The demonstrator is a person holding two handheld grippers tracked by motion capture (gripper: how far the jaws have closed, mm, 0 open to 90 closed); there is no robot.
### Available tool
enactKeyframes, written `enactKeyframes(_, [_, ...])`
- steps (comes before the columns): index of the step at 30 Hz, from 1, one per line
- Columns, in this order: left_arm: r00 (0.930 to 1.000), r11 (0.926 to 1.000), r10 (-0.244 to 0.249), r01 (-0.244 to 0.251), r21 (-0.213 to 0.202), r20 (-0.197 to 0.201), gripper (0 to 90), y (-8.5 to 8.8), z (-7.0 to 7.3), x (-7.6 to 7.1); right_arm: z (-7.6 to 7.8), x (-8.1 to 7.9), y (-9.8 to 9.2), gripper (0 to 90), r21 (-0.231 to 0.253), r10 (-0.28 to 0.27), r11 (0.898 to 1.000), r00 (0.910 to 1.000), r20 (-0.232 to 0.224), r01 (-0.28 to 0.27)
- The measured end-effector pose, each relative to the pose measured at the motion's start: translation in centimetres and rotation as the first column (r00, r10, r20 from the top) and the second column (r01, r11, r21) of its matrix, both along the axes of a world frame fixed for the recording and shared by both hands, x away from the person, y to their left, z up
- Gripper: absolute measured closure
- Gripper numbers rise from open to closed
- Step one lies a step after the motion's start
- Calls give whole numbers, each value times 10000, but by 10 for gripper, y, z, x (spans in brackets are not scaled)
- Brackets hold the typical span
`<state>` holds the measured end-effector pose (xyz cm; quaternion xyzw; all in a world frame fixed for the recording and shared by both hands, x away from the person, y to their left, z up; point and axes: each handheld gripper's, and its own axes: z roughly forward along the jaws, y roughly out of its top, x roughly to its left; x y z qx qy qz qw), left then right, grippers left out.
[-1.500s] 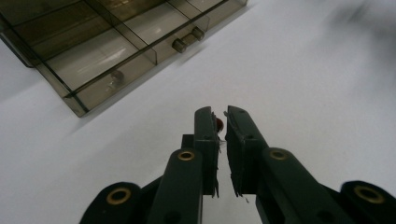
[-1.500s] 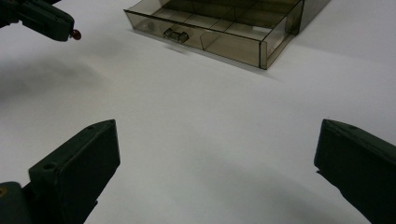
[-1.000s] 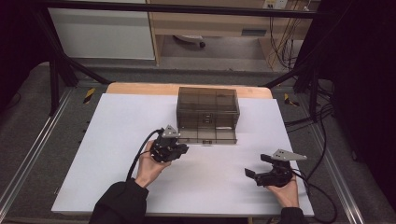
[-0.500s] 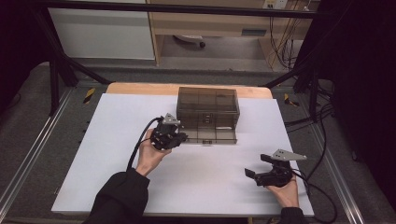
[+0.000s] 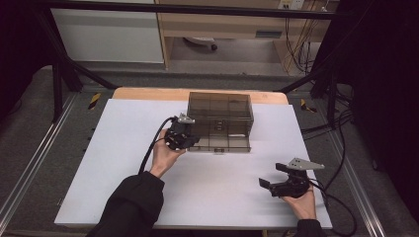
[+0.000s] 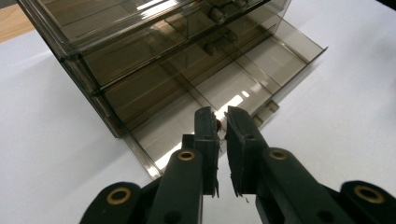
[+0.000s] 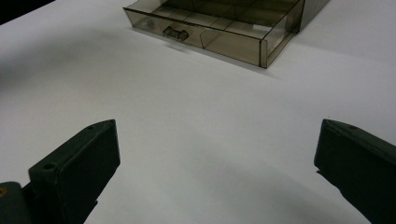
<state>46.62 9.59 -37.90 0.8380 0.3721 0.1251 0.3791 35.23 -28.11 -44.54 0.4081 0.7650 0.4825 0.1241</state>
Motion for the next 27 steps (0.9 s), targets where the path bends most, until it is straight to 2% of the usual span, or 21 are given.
enactKeyframes(8, [9997,9997,222,-221,134,-73,825,-1,-12,15,0,0,0,6,18,-3,10000,10000,10,3])
enactKeyframes(13, [9990,9991,356,-350,243,-254,824,-1,-23,23,0,0,0,7,5,5,10000,10000,19,-5])
enactKeyframes(27, [9988,9980,444,-434,468,-190,823,-4,-42,31,0,0,0,6,-40,13,10000,10000,-4,-13])
